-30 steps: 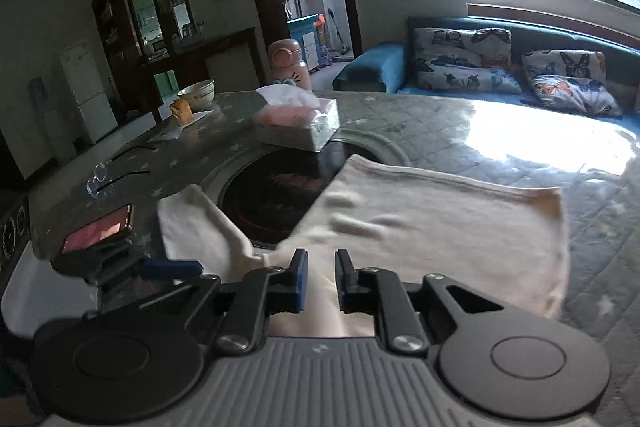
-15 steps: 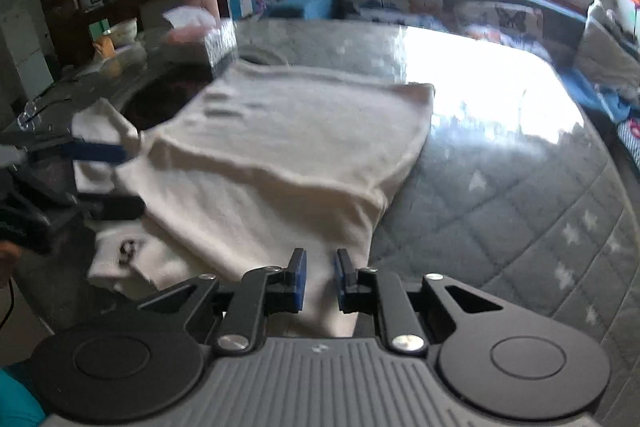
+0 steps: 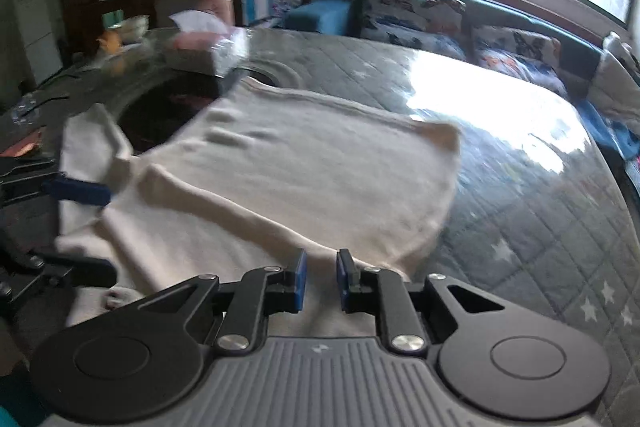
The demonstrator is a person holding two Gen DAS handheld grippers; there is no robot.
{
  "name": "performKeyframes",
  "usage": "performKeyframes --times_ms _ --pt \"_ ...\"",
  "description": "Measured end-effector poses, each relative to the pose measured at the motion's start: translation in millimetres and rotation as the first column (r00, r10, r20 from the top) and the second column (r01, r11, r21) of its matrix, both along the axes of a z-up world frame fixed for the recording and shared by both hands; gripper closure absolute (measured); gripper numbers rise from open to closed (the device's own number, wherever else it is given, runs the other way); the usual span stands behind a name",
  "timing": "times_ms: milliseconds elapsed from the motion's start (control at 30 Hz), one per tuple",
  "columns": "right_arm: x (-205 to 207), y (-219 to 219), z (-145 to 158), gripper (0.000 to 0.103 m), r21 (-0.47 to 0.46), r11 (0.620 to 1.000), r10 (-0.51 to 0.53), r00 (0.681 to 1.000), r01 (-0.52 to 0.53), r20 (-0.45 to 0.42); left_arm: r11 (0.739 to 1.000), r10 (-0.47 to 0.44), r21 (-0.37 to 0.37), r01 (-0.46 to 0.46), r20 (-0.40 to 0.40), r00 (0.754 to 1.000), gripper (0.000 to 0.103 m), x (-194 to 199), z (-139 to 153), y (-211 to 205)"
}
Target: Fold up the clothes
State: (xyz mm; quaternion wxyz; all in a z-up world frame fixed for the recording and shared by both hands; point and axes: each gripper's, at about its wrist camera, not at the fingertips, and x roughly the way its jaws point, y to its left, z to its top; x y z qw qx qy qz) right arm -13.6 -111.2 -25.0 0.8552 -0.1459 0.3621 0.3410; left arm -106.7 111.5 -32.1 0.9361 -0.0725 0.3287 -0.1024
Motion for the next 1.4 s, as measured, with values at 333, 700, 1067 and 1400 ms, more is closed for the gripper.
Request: performKeyframes --times_ms 333,700,1067,1400 --pt "-32.2 69.7 -13.1 0.087 -0.024 0.972 0.233 0.972 -0.233 -0.009 0.951 0.306 0.062 -0.304 -0.012 0.952 0.011 -21.9 7.9 64.8" --pt "-42.5 85.3 -4.3 0.086 0.009 0.96 0.281 0.96 -0.281 -0.007 0.769 0.631 0.145 -0.622 -0.022 0.775 0.013 -9.1 0.8 129.5" --pt "-43.1 66.5 4.4 0.078 0.038 0.967 0.251 0.968 -0.251 0.008 0.665 0.746 0.121 -0.736 -0.062 0.664 0.064 2.4 -9.8 156.1" --pt "-39.1 40.6 12.3 0.075 0.072 0.983 0.167 0.985 -0.169 0.031 0.81 0.581 -0.092 -0.579 -0.008 0.814 0.097 -5.7 20.9 127.2"
